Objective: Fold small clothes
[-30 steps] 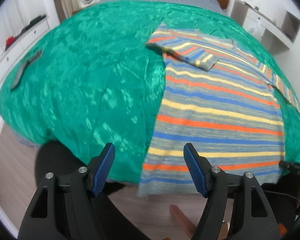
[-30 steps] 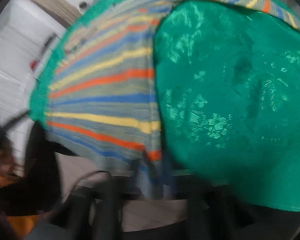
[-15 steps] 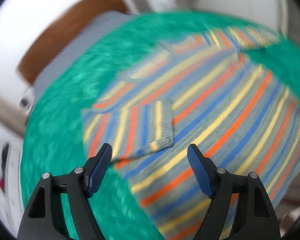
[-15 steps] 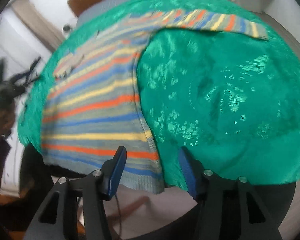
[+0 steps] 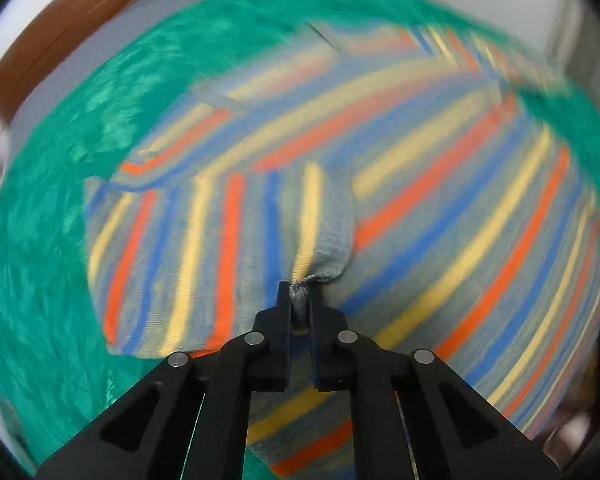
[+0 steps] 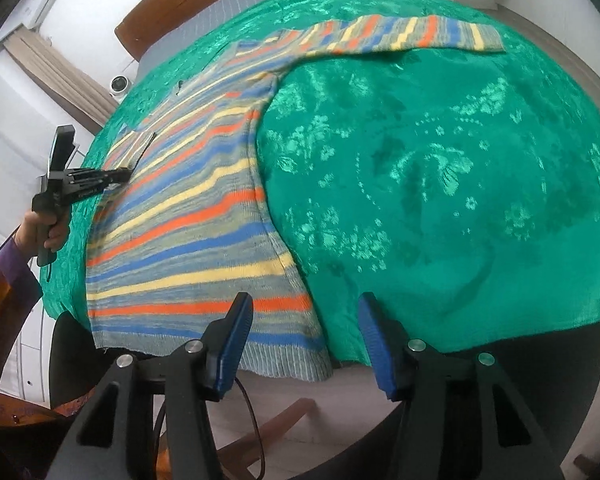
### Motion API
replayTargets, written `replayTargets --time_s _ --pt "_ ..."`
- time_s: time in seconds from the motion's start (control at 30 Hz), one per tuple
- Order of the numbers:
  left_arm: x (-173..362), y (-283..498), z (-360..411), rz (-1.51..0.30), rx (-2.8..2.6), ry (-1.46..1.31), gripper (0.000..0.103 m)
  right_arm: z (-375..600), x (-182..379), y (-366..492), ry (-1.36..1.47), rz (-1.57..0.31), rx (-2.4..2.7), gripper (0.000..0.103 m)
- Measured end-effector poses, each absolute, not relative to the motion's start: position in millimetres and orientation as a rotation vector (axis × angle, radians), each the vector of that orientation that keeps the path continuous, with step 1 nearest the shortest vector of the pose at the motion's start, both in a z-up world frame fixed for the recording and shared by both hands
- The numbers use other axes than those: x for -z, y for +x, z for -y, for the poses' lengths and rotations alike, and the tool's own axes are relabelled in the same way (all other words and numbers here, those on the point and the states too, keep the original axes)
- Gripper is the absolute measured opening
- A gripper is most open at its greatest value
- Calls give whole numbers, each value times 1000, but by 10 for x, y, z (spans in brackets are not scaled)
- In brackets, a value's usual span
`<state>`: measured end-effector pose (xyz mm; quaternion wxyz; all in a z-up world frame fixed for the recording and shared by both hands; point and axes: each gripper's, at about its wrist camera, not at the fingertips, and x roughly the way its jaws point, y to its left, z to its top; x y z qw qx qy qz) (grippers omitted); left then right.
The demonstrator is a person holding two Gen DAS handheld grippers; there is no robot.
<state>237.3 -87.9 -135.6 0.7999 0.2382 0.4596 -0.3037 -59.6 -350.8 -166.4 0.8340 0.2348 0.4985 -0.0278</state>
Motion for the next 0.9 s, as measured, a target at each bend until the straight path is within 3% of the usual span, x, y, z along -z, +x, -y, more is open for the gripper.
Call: replayTargets --time_s 0.13,0.27,0.43,0.9 --pt "807 2670 96 -890 446 89 5 3509 1631 -611 495 -1033 63 54" --pt "678 2955 -1003 -876 86 -241 5 3478 1587 -654 477 -1007 56 54" --pt "955 3005 -1787 -928 -229 -265 4 3428 1639 -605 482 -1019 40 54" --pt "1616 2774 -1966 -1041 -333 -353 2 3481 1670 -628 499 -1013 79 54"
